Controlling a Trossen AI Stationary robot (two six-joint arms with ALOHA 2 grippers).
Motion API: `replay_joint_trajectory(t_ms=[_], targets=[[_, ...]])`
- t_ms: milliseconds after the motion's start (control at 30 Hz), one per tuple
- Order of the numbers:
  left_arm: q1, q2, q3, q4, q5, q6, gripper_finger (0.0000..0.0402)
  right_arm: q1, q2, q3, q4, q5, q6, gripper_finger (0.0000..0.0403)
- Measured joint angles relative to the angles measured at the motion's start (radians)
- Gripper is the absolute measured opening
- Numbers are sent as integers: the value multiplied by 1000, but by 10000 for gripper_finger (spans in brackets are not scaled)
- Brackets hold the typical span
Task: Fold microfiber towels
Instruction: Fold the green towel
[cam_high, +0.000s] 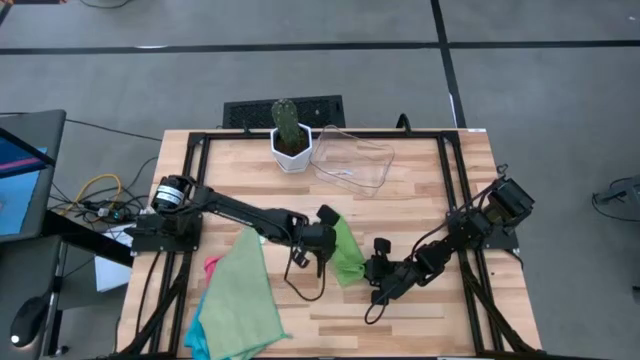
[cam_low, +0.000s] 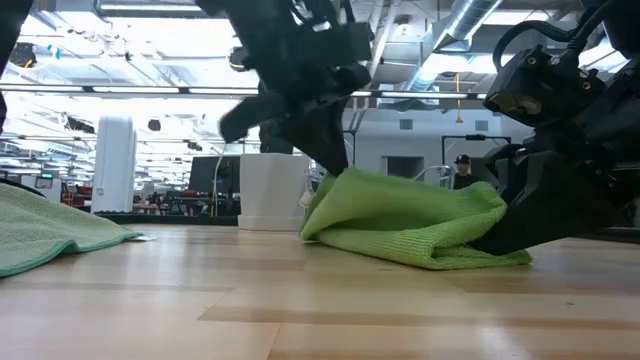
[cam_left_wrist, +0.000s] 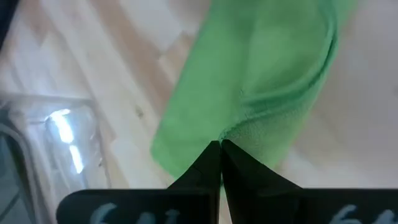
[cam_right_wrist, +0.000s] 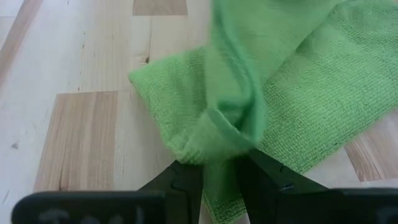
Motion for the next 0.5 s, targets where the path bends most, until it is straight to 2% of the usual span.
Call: replay_joint_trajectory(t_ms=[233,367,500], targets=[[54,0,1,77,9,29,0,0,0,0,0,0,0,115],[72,1,1,126,63,52,0,0,0,0,0,0,0,115],[84,17,1,170,69,59,0,0,0,0,0,0,4,115]])
